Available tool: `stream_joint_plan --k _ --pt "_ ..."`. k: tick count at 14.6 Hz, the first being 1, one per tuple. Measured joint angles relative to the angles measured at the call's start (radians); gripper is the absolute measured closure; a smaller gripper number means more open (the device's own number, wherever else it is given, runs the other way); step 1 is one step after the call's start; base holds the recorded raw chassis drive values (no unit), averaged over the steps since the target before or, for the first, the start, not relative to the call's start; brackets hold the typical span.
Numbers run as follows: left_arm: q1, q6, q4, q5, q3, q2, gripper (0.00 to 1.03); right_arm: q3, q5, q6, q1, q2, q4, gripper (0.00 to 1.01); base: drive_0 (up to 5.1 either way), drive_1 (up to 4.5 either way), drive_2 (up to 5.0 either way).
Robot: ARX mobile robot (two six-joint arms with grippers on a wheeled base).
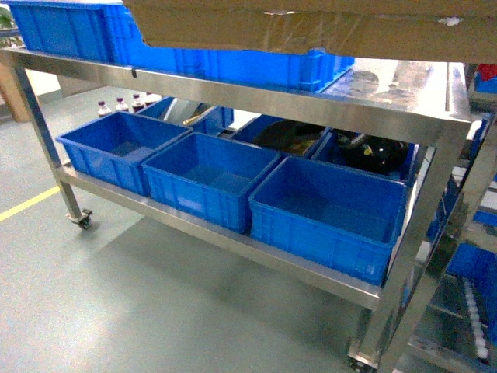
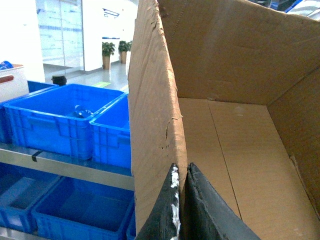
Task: Sort boxes to right shelf from conveyor
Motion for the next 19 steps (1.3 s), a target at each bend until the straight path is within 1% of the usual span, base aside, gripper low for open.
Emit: stream_joint_plan --k 11,15,19 --pt "0.0 0.0 0.0 0.0 0.0 0.0 1.01 0.0 0.0 0.0 0.0 0.0 0.0 0.99 -1.6 -1.56 -1.6" --pt "0.002 0.0 0.006 0.0 0.0 0.004 1.01 0.0 0.0 0.0 -0.001 -0.001 0.002 0.99 0.0 0.0 0.0" --pt "0.0 0.0 0.002 -0.001 0.0 -0.002 1.01 0.0 0.0 0.0 0.001 -0.003 0.004 0.99 0.1 -3.78 3.9"
